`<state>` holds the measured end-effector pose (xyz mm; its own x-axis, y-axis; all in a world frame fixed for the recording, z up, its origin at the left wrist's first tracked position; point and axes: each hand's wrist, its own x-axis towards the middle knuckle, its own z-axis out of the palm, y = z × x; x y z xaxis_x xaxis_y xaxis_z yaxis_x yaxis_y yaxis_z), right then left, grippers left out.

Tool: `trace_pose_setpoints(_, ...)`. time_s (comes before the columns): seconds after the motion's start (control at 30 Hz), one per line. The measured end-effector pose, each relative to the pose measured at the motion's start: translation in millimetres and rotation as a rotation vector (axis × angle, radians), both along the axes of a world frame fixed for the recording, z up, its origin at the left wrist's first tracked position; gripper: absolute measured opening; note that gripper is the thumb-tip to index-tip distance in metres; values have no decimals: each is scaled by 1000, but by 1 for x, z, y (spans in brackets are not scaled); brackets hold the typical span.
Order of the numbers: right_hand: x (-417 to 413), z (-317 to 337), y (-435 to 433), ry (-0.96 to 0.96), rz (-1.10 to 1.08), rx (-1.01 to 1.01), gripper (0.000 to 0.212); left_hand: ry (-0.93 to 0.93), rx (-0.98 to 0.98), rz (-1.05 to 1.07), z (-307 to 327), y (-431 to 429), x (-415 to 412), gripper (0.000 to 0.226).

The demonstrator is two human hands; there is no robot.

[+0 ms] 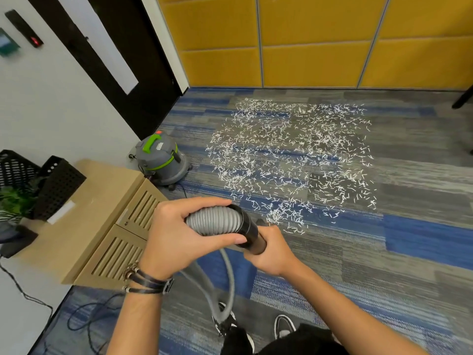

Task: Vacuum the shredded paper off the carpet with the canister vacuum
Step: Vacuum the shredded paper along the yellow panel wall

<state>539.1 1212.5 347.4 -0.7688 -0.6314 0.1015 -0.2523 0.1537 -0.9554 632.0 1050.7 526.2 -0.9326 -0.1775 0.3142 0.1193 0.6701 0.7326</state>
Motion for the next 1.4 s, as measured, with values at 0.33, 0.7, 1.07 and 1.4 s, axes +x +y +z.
trace_pose_setpoints(0.33, -12, 16, -6, 37, 26, -68, 20, 30, -101, 86, 10, 3, 2, 53)
trace_pose_setpoints(0.7, 0, 9, 18, 37, 29, -7, 32, -11, 28, 36, 0, 11, 8, 55)
trace_pose_setpoints(1.07, -10, 41, 43, 82, 66, -34, 40, 140, -21, 49, 21, 31, 5, 54)
trace_pose_setpoints(1.4, 0, 15, 44, 100, -16, 1, 35, -3, 8, -58, 2, 25, 0, 54)
